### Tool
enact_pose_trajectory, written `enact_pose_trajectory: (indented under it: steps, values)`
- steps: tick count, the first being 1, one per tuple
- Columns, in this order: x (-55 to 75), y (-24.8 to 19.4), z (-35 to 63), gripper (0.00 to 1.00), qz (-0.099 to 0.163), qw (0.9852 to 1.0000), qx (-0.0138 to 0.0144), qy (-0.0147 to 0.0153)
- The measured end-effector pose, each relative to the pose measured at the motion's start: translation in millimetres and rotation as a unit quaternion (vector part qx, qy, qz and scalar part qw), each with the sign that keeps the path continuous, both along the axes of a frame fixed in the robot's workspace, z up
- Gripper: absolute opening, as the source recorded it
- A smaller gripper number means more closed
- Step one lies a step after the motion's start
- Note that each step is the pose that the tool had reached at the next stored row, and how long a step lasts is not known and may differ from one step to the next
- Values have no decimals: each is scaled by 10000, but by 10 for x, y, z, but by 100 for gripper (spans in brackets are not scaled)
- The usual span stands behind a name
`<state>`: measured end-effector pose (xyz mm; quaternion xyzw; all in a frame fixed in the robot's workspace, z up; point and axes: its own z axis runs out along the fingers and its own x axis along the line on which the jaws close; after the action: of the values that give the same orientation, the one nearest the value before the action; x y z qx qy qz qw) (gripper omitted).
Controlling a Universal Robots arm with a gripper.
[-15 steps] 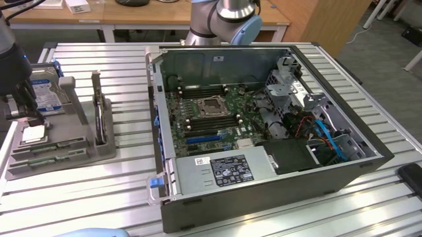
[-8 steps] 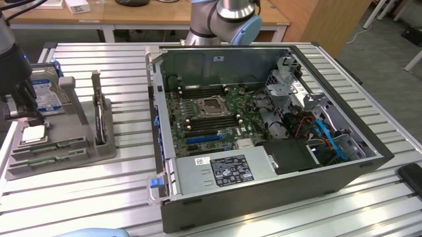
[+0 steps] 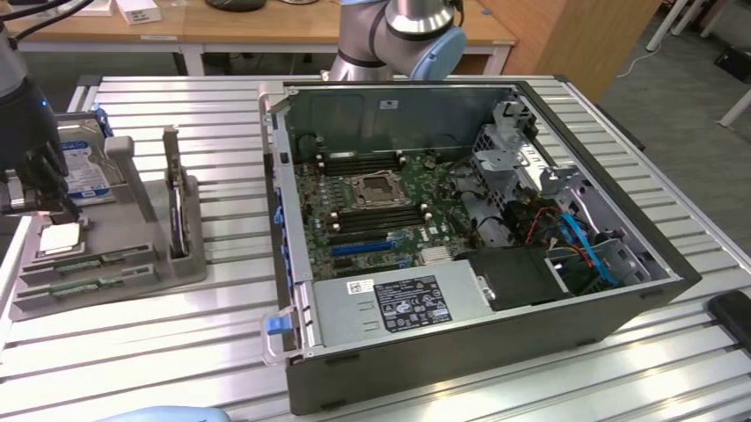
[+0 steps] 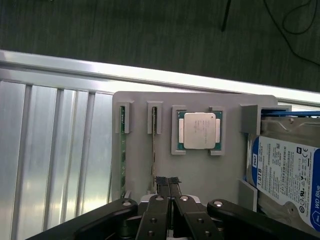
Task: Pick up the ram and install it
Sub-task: 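Pick up the ram and move it above insertion slot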
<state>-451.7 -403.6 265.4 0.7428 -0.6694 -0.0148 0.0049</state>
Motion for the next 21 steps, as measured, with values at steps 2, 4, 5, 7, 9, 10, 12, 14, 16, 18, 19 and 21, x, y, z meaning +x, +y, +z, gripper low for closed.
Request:
enact_pose_trajectory:
  steps: [2, 4, 5, 7, 9, 10, 12, 14, 16, 18, 19, 21]
  values:
    - [0, 0, 0, 10, 0, 10000, 0, 0]
    - [0, 0, 0, 10, 0, 10000, 0, 0]
    - [0, 0, 0, 10, 0, 10000, 0, 0]
    - [0, 0, 0, 17, 0, 10000, 0, 0]
    - [0, 0, 0, 23, 0, 10000, 0, 0]
    - [0, 0, 0, 23, 0, 10000, 0, 0]
    - [0, -2, 0, 30, 0, 10000, -1, 0]
    - [0, -42, 0, 30, 0, 10000, 0, 0]
    - [0, -104, -1, 30, 0, 10000, 0, 0]
    - [0, -162, -2, 30, 0, 10000, 0, 0]
    - [0, -189, -3, 30, 0, 10000, 0, 0]
    - [1, -243, -5, 30, 0, 10000, 0, 0]
